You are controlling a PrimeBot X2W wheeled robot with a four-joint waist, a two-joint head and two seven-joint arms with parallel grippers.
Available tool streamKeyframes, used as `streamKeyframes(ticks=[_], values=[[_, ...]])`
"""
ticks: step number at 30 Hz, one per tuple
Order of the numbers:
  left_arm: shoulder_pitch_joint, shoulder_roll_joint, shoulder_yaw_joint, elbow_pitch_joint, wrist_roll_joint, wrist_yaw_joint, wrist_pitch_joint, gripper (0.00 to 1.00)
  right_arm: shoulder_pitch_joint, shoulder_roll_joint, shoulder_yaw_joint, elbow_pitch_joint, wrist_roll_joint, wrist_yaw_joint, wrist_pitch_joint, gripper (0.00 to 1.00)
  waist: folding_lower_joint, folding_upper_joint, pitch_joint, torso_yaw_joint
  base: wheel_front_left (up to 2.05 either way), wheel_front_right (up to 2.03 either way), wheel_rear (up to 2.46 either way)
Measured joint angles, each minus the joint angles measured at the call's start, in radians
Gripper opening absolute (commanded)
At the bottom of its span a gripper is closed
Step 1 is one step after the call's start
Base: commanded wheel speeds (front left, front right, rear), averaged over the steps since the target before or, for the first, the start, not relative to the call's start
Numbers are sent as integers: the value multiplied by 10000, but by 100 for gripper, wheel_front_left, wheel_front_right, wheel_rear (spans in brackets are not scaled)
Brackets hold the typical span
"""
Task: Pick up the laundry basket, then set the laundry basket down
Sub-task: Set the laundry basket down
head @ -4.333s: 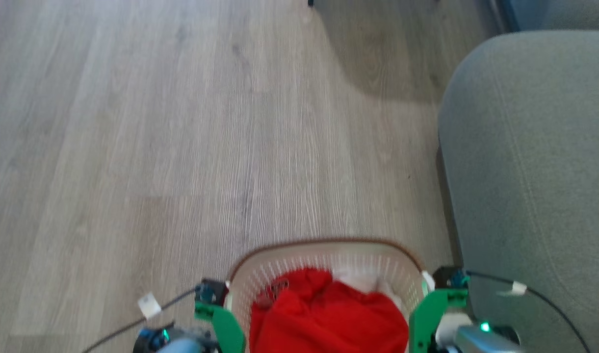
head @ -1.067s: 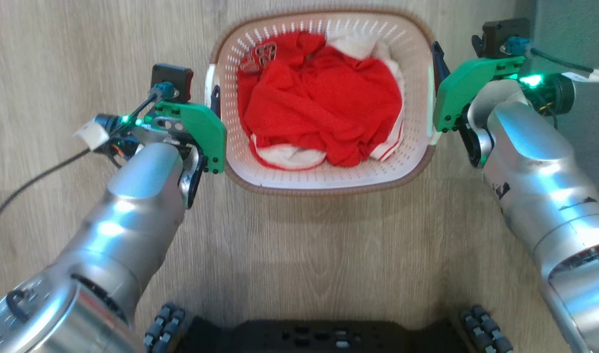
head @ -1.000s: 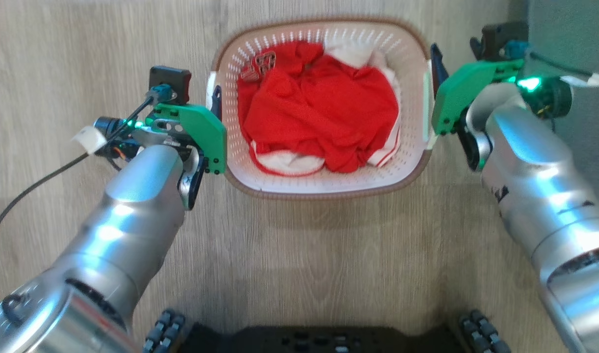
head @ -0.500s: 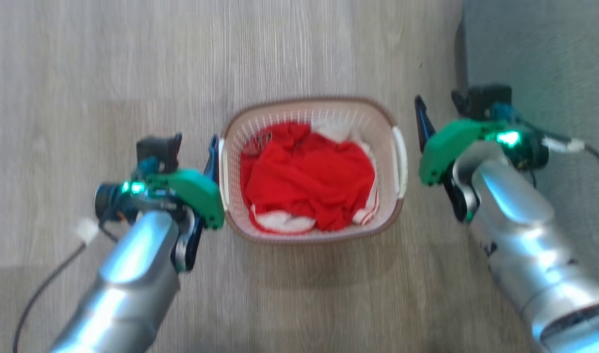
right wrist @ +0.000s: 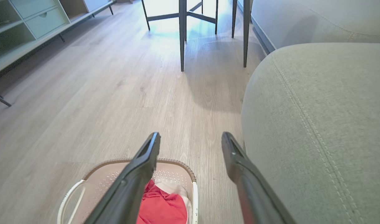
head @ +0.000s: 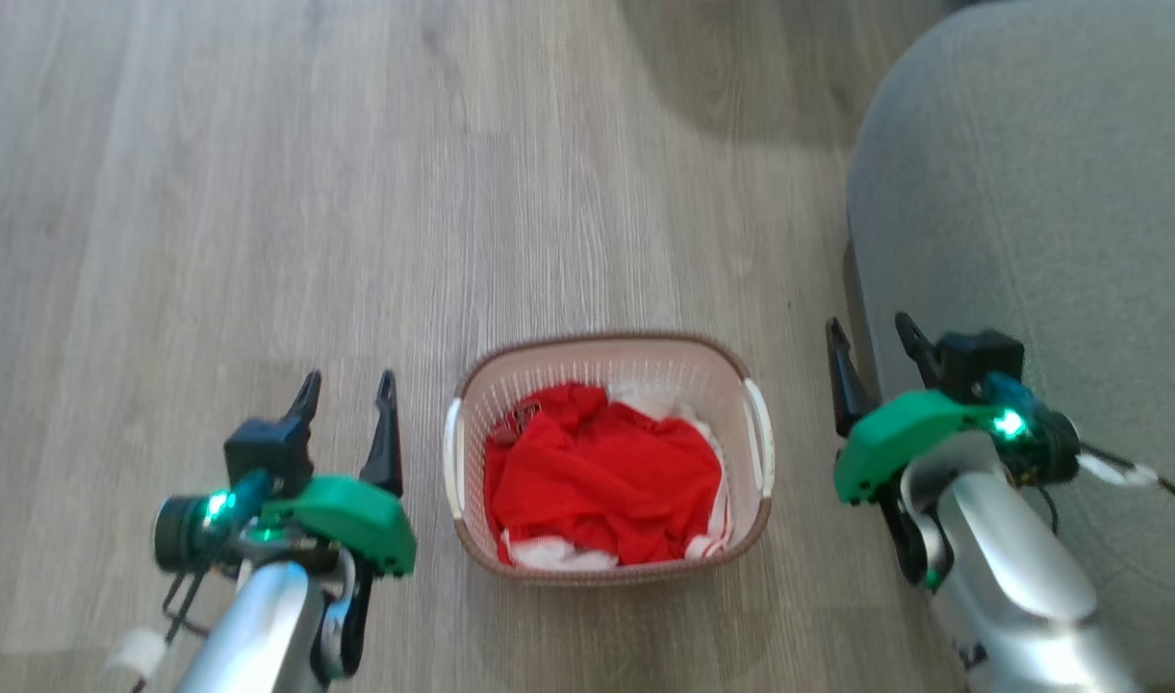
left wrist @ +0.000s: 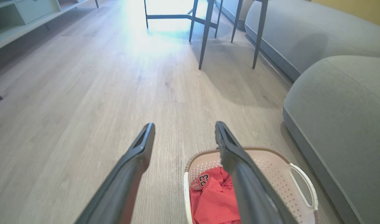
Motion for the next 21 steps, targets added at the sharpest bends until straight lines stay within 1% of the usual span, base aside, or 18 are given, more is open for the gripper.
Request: streamKeyframes(ticks=[5, 10, 14, 21], values=[[986, -58, 589, -940, 466, 0, 0, 100, 1064, 27, -378, -1436, -192, 0, 0, 100, 0, 0, -646, 34, 0, 0, 0], [1950, -136, 1103, -1764, 732, 27, 0, 100, 2107, 73, -512, -2731, -364, 0, 0, 100, 0, 0, -1078, 17, 0, 0, 0], [2719, -201, 1386, -2349, 897, 104, 0, 100, 2842, 81, -652, -3534, -472, 0, 0, 100, 0, -1, -1300, -23, 0, 0, 0], [3722, -224, 1718, -3083, 1104, 115, 0, 100, 3987, 96, -830, -4828, -639, 0, 0, 100, 0, -1, -1655, -59, 0, 0, 0]])
